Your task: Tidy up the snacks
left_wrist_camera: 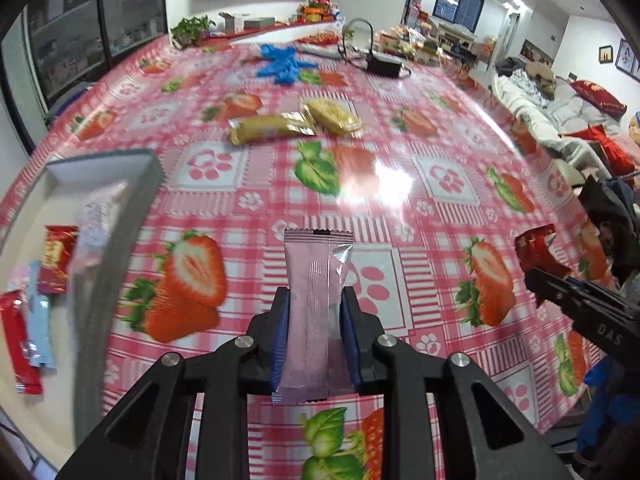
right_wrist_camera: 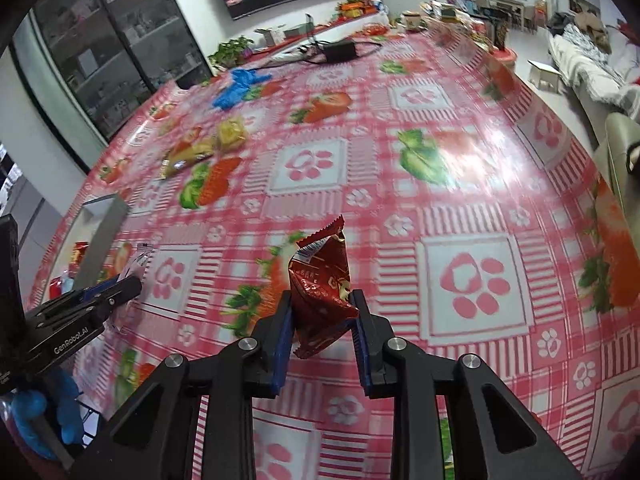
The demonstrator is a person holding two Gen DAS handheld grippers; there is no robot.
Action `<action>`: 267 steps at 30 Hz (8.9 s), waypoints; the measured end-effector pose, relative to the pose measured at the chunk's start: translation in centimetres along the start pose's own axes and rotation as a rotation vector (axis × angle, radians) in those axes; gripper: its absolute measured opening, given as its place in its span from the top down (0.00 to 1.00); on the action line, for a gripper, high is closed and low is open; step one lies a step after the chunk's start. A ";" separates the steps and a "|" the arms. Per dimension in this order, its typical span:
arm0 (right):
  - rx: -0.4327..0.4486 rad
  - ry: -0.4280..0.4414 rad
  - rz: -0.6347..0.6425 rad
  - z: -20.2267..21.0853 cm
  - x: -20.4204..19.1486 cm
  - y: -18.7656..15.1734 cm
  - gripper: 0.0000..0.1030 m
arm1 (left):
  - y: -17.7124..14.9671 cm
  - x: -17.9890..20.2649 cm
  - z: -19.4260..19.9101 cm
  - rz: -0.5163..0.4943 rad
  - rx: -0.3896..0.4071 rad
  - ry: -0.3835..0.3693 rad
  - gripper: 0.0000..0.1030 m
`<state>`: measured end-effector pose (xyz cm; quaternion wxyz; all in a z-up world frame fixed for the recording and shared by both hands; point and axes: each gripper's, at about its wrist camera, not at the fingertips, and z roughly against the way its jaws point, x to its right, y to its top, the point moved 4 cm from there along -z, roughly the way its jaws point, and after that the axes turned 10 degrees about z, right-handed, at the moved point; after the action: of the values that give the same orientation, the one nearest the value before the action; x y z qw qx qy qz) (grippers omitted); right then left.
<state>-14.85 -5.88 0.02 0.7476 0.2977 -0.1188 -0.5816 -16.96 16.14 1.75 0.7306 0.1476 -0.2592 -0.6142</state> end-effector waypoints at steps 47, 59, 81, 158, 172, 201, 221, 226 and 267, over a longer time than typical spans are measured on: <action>-0.144 0.334 0.496 -10.3 -33.0 12.2 0.13 | 5.1 -23.6 5.5 0.353 0.143 0.311 0.24; -0.032 0.307 0.278 -2.8 -21.0 18.6 0.00 | 12.6 -14.3 13.3 0.222 0.219 0.077 0.17; -0.113 -0.113 -0.059 -20.3 -7.6 20.5 0.00 | 3.8 -9.3 2.2 0.011 0.003 0.104 0.15; -0.020 -0.196 0.151 -6.1 -0.3 1.1 0.00 | 2.0 -4.7 -6.5 0.119 0.068 0.200 0.00; -0.020 -0.196 0.151 -6.1 -0.3 1.1 0.00 | 2.0 -4.7 -6.5 0.120 0.068 0.200 0.00; -0.020 -0.174 0.188 -5.9 -1.0 0.8 0.00 | 2.0 -4.7 -6.6 0.120 0.067 0.199 0.00; -0.019 -0.174 0.188 -5.9 -1.0 0.8 0.00 | 2.0 -4.8 -6.7 0.120 0.067 0.199 0.00; -0.019 -0.174 0.188 -5.9 -1.0 0.8 0.00 | 2.0 -4.7 -6.6 0.120 0.067 0.198 0.00; -0.140 -0.042 0.284 -8.9 -6.2 4.1 0.00 | 2.6 -4.4 -6.6 0.102 0.003 0.197 0.00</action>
<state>-8.79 3.28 -3.63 0.8386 0.2129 -0.1344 -0.4830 -11.64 20.29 -3.16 0.7827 0.1951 -0.1943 -0.5582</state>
